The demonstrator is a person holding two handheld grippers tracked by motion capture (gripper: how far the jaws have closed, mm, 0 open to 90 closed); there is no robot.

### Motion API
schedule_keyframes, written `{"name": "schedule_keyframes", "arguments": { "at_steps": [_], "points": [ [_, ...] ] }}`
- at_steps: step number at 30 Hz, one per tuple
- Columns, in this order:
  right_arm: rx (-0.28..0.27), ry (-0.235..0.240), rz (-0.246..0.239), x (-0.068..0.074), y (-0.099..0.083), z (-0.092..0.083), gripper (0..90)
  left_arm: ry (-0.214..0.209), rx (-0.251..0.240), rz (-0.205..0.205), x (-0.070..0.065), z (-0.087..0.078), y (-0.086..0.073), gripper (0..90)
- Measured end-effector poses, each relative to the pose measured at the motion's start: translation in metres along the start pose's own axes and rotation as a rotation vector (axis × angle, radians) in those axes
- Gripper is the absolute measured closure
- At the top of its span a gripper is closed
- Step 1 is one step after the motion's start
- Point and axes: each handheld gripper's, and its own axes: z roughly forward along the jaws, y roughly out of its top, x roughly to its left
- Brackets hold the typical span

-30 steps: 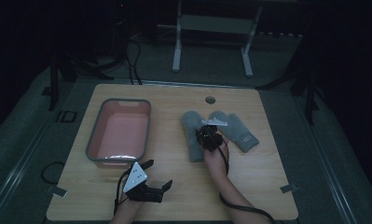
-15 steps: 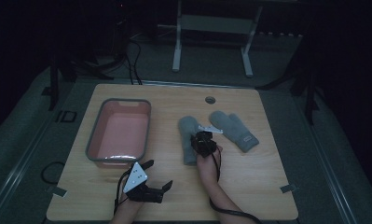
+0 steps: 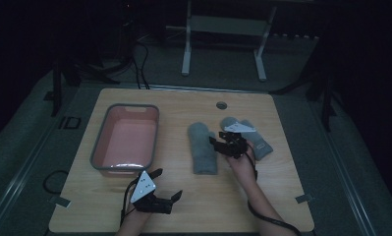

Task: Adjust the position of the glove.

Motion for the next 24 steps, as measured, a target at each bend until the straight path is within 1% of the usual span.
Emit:
{"name": "schedule_keyframes", "arguments": {
  "at_steps": [1, 2, 3, 4, 5, 6, 7, 8, 9, 10, 11, 12, 13, 14, 15, 16, 17, 18, 19, 20, 21, 22, 23, 24],
  "points": [
    [-0.006, 0.018, -0.014, -0.007, 0.001, -0.004, 45.0, -0.001, 0.000, -0.001, 0.000, 0.000, 0.000, 0.2],
    [-0.013, 0.020, -0.028, -0.013, 0.002, -0.009, 44.0, -0.004, 0.002, -0.001, 0.000, 0.000, 0.000, 0.2],
    [-0.004, 0.040, -0.040, -0.019, 0.003, -0.012, 38.2, -0.005, 0.003, -0.001, 0.000, 0.001, 0.000, 0.2],
    [0.016, 0.048, -0.052, -0.025, 0.005, -0.014, 34.6, -0.005, 0.005, -0.001, 0.000, 0.001, 0.000, 0.2],
    [0.028, 0.046, -0.068, -0.030, 0.005, -0.016, 31.7, -0.006, 0.004, -0.003, 0.000, 0.002, 0.000, 0.2],
    [0.030, 0.069, -0.070, -0.036, 0.005, -0.017, 27.3, -0.007, 0.004, -0.004, 0.001, 0.002, -0.001, 0.2],
    [0.043, 0.074, -0.073, -0.042, 0.004, -0.018, 27.3, -0.007, 0.005, -0.003, 0.001, 0.002, 0.000, 0.2],
    [0.051, 0.069, -0.088, -0.048, 0.003, -0.019, 25.7, -0.006, 0.004, -0.002, 0.000, 0.002, 0.000, 0.2],
    [0.048, 0.075, -0.094, -0.054, 0.002, -0.020, 25.5, -0.007, 0.003, -0.002, 0.000, 0.001, 0.000, 0.2],
    [0.048, 0.077, -0.099, -0.062, 0.002, -0.022, 29.1, -0.007, 0.003, -0.002, 0.000, 0.001, 0.000, 0.2],
    [0.044, 0.058, -0.125, -0.070, 0.000, -0.024, 36.1, -0.006, 0.002, -0.001, 0.000, 0.001, 0.000, 0.2],
    [0.037, 0.040, -0.167, -0.079, -0.001, -0.025, 41.4, -0.007, 0.001, -0.003, 0.000, 0.001, -0.001, 0.2],
    [0.036, 0.026, -0.200, -0.089, -0.002, -0.026, 41.5, -0.007, 0.001, -0.004, 0.000, 0.001, -0.001, 0.2],
    [0.048, 0.018, -0.208, -0.097, -0.003, -0.026, 44.3, -0.006, 0.002, -0.004, 0.000, 0.001, -0.001, 0.2],
    [0.065, 0.007, -0.208, -0.106, -0.004, -0.025, 48.4, -0.007, 0.002, -0.002, 0.000, 0.001, -0.001, 0.2],
    [0.095, -0.003, -0.202, -0.116, -0.006, -0.024, 50.9, -0.007, 0.002, -0.003, 0.000, 0.001, -0.001, 0.2],
    [0.095, -0.003, -0.202, -0.116, -0.006, -0.024, 50.9, -0.007, 0.002, -0.003, 0.000, 0.001, -0.001, 0.2],
    [0.104, -0.003, -0.194, -0.122, -0.007, -0.024, 51.1, -0.008, 0.002, -0.001, 0.001, 0.002, -0.001, 0.2],
    [0.137, 0.007, -0.186, -0.133, -0.010, -0.020, 53.5, -0.009, 0.002, -0.003, 0.001, 0.002, -0.001, 0.2],
    [0.159, 0.006, -0.184, -0.137, -0.012, -0.018, 53.7, -0.009, 0.002, -0.004, 0.001, 0.002, -0.001, 0.2],
    [0.174, 0.026, -0.179, -0.141, -0.014, -0.015, 54.7, -0.009, 0.004, -0.003, 0.001, 0.002, -0.001, 0.2],
    [0.196, 0.041, -0.189, -0.144, -0.016, -0.012, 54.8, -0.009, 0.005, -0.003, 0.001, 0.002, -0.001, 0.2],
    [0.217, 0.039, -0.197, -0.146, -0.019, -0.008, 55.3, -0.009, 0.004, -0.003, 0.001, 0.002, -0.001, 0.2],
    [0.231, 0.054, -0.191, -0.148, -0.022, -0.005, 55.0, -0.010, 0.004, -0.003, 0.001, 0.002, -0.001, 0.2]
  ]
}}
